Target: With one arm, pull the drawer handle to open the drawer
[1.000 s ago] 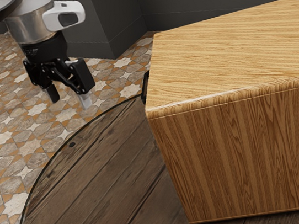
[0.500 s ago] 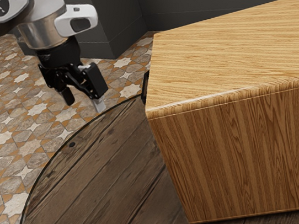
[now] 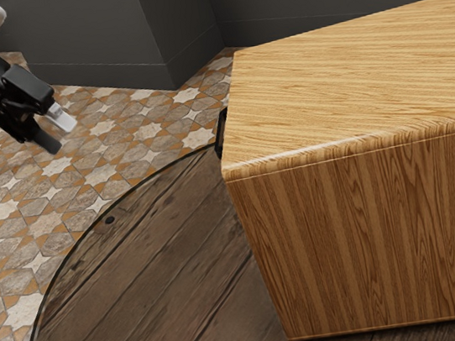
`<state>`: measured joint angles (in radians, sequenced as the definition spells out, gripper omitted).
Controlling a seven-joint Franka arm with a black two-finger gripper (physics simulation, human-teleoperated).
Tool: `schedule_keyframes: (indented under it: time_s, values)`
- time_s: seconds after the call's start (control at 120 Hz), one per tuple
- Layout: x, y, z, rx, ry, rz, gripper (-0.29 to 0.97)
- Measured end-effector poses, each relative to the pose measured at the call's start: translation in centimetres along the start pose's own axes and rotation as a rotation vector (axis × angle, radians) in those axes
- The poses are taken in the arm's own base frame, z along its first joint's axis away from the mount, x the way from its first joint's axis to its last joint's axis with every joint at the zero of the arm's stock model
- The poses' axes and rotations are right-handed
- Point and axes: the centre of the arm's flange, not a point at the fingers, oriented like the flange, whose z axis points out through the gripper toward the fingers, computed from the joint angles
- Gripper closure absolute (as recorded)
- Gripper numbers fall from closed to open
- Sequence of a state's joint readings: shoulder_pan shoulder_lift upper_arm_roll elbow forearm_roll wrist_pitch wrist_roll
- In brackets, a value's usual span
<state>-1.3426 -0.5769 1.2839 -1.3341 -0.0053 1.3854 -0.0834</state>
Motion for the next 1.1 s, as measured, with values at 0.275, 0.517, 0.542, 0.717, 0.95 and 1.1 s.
schedule_keyframes:
  time_s: [0.275, 0.517, 0.542, 0.717, 0.95, 1.1]
  values:
    - [4.0, 0.7, 4.9, -0.032, -0.022, -0.089, 0.0]
    - [8.3, 2.8, 11.8, -0.06, -0.047, -0.133, 0.0]
    - [8.6, 3.2, 12.4, -0.061, -0.051, -0.139, 0.0]
    - [9.9, 4.0, 16.2, -0.04, -0.077, -0.203, 0.0]
    - [10.5, 3.6, 17.2, -0.022, -0.051, -0.281, 0.0]
    - [10.2, 0.2, 15.3, -0.055, -0.026, -0.352, 0.0]
